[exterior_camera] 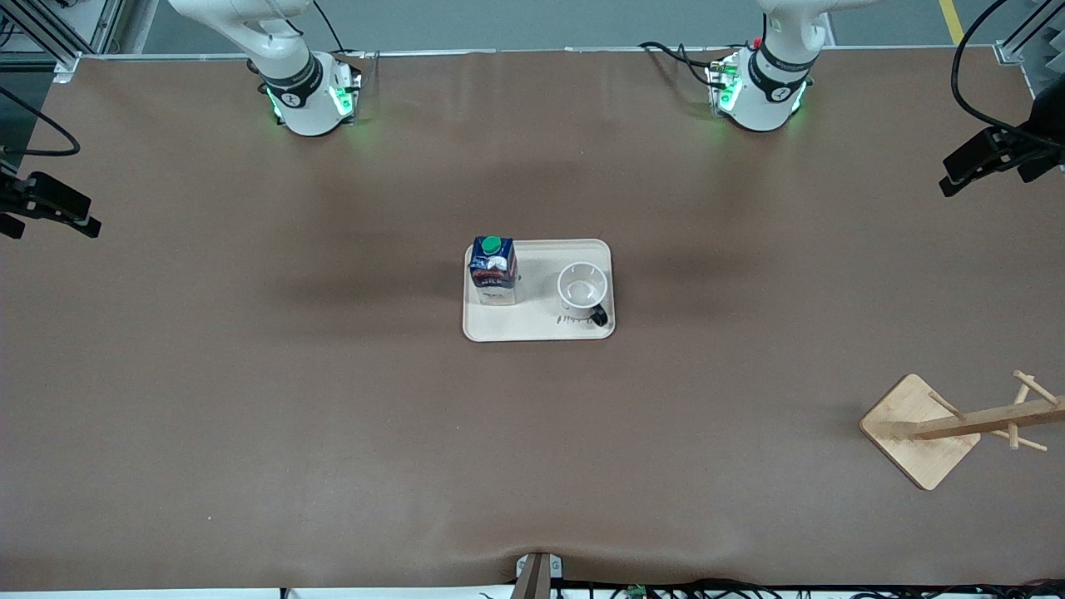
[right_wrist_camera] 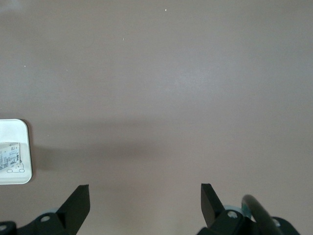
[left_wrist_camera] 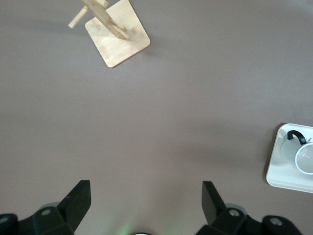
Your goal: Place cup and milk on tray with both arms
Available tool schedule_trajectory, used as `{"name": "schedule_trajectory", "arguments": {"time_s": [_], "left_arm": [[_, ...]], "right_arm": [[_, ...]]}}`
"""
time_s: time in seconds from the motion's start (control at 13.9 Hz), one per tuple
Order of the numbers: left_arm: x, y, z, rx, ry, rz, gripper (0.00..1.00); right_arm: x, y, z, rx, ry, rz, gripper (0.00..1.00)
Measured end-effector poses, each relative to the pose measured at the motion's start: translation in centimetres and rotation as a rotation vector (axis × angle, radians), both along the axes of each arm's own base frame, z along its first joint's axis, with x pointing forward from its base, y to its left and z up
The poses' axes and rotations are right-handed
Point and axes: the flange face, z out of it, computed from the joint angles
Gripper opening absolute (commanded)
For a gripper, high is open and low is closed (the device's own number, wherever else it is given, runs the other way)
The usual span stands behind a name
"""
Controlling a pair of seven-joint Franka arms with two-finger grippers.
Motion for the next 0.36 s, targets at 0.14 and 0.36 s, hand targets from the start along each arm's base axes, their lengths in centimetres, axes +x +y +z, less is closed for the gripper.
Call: {"name": "schedule_trajectory", "arguments": {"time_s": [0.14,0.36], "left_arm": [[-0.01,0.26,0.08,0.0,-0.002,0.003,1.0],[-0.04,0.14,-0.08,0.0,0.005,0.001,1.0]], "right_arm": [[-0.01,-0.06,-0.01,0.0,0.001,-0.001,1.0],[-0.06,-0.19,-0.03,0.0,0.004,-0.003,1.0]]}}
